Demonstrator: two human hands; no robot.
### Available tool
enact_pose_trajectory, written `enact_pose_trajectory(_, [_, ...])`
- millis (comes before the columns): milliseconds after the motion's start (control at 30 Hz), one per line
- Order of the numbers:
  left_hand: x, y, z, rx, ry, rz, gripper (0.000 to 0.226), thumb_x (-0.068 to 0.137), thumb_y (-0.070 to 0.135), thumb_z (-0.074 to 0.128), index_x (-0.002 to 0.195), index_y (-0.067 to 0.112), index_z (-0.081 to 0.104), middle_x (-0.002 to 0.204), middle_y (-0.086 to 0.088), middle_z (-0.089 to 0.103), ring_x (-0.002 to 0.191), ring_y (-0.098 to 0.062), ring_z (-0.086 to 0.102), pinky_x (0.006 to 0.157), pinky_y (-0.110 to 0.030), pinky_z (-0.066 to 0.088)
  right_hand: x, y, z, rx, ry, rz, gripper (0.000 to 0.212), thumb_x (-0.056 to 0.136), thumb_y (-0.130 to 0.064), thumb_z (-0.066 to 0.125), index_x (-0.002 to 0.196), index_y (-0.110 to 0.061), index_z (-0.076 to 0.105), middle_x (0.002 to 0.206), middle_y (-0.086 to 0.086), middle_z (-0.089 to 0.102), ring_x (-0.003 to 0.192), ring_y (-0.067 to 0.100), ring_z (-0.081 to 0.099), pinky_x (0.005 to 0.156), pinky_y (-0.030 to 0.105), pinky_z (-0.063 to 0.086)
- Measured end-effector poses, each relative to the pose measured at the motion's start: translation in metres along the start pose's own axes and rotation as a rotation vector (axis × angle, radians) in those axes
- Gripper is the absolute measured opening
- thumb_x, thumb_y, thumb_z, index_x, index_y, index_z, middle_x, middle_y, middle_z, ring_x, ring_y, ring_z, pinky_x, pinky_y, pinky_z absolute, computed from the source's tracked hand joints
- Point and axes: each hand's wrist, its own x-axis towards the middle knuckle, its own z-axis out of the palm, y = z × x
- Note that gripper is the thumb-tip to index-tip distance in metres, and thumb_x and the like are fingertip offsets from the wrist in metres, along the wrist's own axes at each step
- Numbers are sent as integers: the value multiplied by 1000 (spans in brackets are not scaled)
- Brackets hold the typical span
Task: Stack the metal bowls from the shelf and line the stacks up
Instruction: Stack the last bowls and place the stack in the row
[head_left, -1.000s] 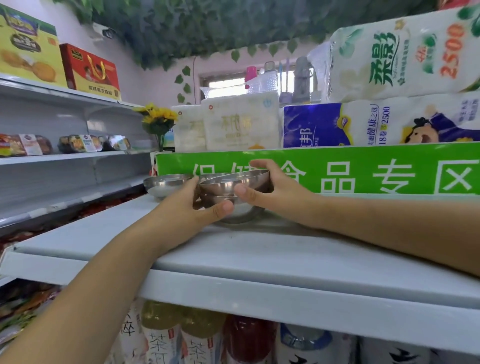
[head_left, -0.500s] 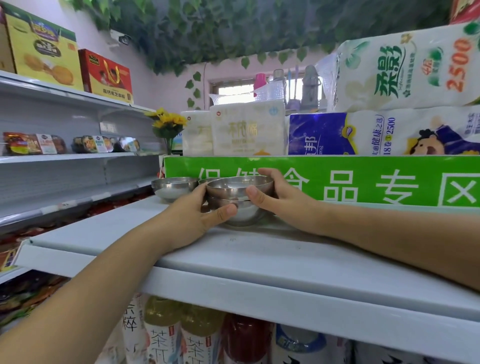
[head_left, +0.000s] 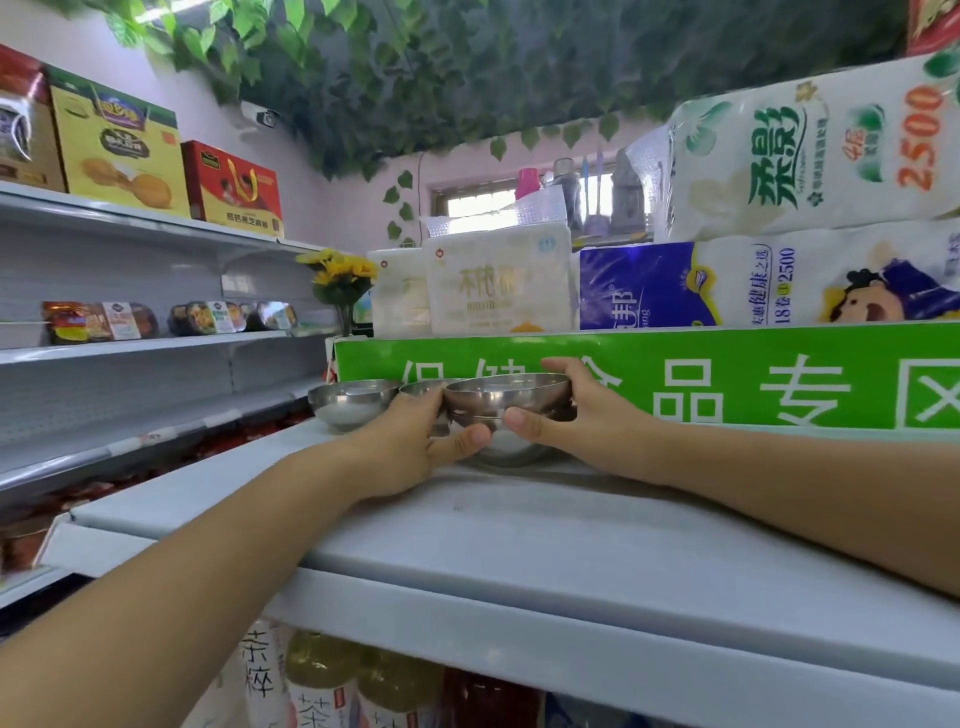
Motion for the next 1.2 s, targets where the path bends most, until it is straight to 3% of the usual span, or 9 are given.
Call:
enact_pose_trajectory(67, [10,-9,-15,61,49,-15,67,77,60,61,135,26,56,121,11,61,109,-8,56,94,-26,46,4,5,-5,15,35,23,106,76,-63,72,158,-20,21,144,0,51,119,11,49,99,21,38])
enact_pose_trajectory(200, [39,-32,-28,163,266,-88,50,73,45,83,117,25,71,104,6,65,99,-16,60,76,-22,45,11,17,-12,15,33,56,111,71,-68,73,158,-21,21,146,-1,49,122,12,49,98,22,39])
enact_pose_trajectory(400, [72,-42,-9,304,176,-213,22,79,47,80,77,26,72,90,-1,71,96,-25,61,90,-36,46,23,27,-11,47,36,61,126,61,-72,74,159,-23,13,147,-2,49,123,11,49,100,22,38])
enact_pose_trajectory(533, [72,-27,-28,123,201,-225,15,84,37,78,78,24,73,77,3,69,77,-17,63,63,-24,45,31,33,-10,88,35,68,125,67,-65,78,159,-26,4,152,2,46,124,11,46,102,22,36])
enact_pose_trajectory(633, [70,-4,-41,-123,349,-208,11,88,29,74,85,19,77,89,-7,74,89,-22,66,78,-33,53,33,35,-11,95,41,71,124,68,-63,79,160,-26,3,156,2,43,123,12,45,103,24,36])
enact_pose_trajectory(767, [74,19,-32,-280,481,-73,10,91,27,70,85,35,72,102,10,68,101,-14,60,96,-40,45,35,37,-10,97,42,70,128,68,-64,80,160,-28,-1,157,3,41,137,20,46,111,30,37])
enact_pose_trajectory(1000, [72,18,3,-188,343,63,11,90,28,71,91,38,72,125,10,50,122,-17,50,109,-44,42,39,43,-6,179,94,18,128,65,-58,86,157,-25,4,146,-4,51,133,16,51,115,36,41])
enact_pose_trajectory(1100, [68,19,9,-193,335,68,11,93,21,67,95,32,70,127,5,52,110,1,52,105,-19,40,39,44,-5,207,92,-4,125,68,-53,87,157,-27,3,147,-5,49,133,14,52,114,35,42])
enact_pose_trajectory(1200, [64,21,11,-234,361,56,11,95,21,64,104,23,71,122,3,59,95,17,52,77,5,35,38,42,-4,195,89,-13,134,70,-55,86,158,-31,-12,156,-5,40,140,15,44,117,33,37])
